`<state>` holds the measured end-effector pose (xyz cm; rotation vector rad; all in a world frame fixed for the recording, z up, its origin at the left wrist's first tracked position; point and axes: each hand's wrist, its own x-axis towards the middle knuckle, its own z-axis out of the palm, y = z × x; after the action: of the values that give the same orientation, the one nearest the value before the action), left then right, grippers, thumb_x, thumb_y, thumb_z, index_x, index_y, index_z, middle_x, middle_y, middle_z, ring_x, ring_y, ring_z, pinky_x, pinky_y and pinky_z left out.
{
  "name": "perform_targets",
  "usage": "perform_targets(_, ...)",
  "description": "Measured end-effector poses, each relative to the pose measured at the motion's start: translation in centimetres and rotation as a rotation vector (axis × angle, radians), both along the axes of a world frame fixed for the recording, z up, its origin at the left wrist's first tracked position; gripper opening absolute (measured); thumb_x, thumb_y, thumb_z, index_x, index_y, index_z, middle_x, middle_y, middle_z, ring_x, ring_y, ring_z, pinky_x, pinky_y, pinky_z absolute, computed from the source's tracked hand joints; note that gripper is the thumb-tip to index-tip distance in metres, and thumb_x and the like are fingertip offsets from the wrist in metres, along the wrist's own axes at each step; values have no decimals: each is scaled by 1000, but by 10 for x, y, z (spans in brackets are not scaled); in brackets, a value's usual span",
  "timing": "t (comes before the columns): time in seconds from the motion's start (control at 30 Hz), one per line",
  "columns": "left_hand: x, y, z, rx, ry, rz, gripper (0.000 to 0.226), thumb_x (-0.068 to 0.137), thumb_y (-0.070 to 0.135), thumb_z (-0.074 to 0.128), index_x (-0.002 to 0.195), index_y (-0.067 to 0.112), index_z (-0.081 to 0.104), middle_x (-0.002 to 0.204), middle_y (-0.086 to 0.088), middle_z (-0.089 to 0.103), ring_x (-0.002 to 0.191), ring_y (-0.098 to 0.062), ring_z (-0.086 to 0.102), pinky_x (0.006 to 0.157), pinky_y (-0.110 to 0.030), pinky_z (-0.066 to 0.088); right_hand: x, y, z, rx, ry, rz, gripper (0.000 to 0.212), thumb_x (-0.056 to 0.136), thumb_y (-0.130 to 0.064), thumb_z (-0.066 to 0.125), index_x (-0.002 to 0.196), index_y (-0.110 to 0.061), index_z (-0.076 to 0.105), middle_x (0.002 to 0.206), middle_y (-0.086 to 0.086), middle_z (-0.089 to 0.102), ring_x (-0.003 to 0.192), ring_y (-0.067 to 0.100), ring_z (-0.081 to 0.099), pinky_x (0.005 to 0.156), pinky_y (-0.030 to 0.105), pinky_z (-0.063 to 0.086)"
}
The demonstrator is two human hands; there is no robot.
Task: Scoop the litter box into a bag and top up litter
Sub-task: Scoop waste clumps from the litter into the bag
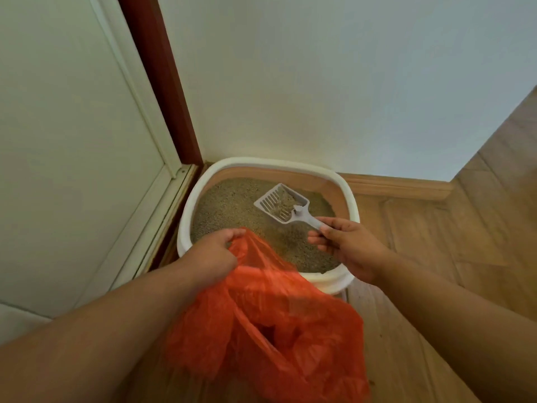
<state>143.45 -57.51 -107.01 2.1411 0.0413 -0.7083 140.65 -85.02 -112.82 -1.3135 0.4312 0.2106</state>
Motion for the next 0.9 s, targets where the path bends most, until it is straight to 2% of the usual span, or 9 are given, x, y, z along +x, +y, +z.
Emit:
perform_targets(0.07, -1, -1, 2, 8, -16, 9, 75, 86, -15, 50, 145, 31, 54, 102, 13, 65, 80, -10, 69, 48, -18, 49, -9, 0, -2, 8, 17, -19, 25, 106, -9, 50, 127, -10, 63, 111, 17, 73, 96, 19, 72, 82, 28, 57)
perform_targets(0.17, -1, -4, 5, 17, -11, 4, 75, 86, -15, 51, 145, 31, 53, 109, 6, 66, 83, -14, 69, 47, -19, 49, -18, -2, -3, 27, 36, -42, 23, 106, -7, 50, 125, -9, 63, 108, 16, 73, 93, 19, 71, 82, 29, 57)
perform_targets(0.33, -4, -5, 4, 18, -12, -2, 74, 86, -15, 50, 144, 31, 55, 103, 10, 65, 83, -15, 71, 50, -22, 52, -19, -6, 0, 10, 43, -69, 22, 107, -7, 49, 123, -10, 63, 101, 13, 74, 85, 16, 71, 72, 24, 58)
perform_targets(0.53, -3, 0, 5, 11, -13, -3, 74, 86, -12, 53, 144, 34, 54, 108, 7, 67, 85, -20, 74, 55, -27, 56, -19, 0, -9, -21, 78, -173, 21, 107, -4, 46, 120, -5, 63, 92, 12, 69, 75, 14, 65, 66, 23, 54)
perform_targets(0.73, 1, 5, 2, -12, -6, 10, 74, 86, -14, 53, 145, 31, 53, 107, 10, 66, 90, -16, 71, 59, -25, 56, -6, 20, -33, -30, 155, -356, 23, 105, 1, 42, 123, 3, 55, 86, 14, 62, 70, 16, 59, 64, 24, 53)
perform_targets(0.83, 3, 4, 0, -12, -12, 7, 74, 86, -13, 53, 145, 32, 53, 108, 9, 65, 87, -17, 72, 56, -25, 55, 4, 30, -52, -10, 202, -417, 33, 102, 4, 43, 135, 5, 49, 81, 11, 59, 65, 15, 59, 59, 23, 54)
perform_targets(0.9, 4, 3, -1, -18, -16, 7, 74, 87, -13, 52, 144, 33, 54, 108, 6, 66, 80, -17, 73, 52, -24, 54, 11, 33, -60, -9, 235, -426, 38, 100, 5, 45, 137, 9, 49, 82, 10, 59, 71, 18, 62, 71, 28, 57)
